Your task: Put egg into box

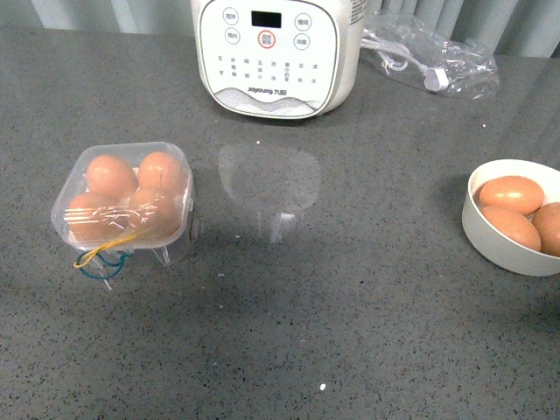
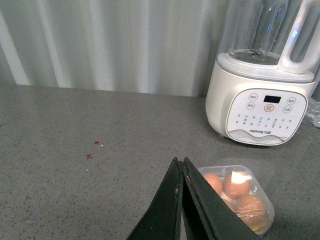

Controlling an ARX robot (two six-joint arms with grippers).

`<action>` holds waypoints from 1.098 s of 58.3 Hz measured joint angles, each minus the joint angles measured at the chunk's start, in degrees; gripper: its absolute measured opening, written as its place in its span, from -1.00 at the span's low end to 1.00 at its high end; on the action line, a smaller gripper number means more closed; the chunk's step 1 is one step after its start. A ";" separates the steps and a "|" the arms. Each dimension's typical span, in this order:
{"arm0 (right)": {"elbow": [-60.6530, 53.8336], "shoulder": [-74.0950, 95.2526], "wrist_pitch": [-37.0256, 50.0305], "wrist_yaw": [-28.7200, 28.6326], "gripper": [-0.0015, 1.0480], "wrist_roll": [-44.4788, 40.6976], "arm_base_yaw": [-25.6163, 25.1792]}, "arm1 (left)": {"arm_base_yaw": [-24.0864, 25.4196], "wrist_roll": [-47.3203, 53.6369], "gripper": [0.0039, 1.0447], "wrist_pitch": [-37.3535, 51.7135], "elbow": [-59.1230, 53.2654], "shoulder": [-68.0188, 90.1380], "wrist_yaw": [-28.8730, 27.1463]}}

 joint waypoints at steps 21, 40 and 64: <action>0.00 0.00 0.00 0.00 0.86 0.00 0.00 | 0.00 0.00 -0.94 -7.08 0.00 -7.19 0.11; 0.00 0.00 0.00 0.00 0.86 0.00 0.00 | 0.00 -0.02 -0.35 -7.08 0.00 -7.19 0.11; 0.00 0.00 0.00 0.00 0.86 0.00 0.00 | 0.00 -0.02 0.87 -7.08 0.00 -7.19 0.11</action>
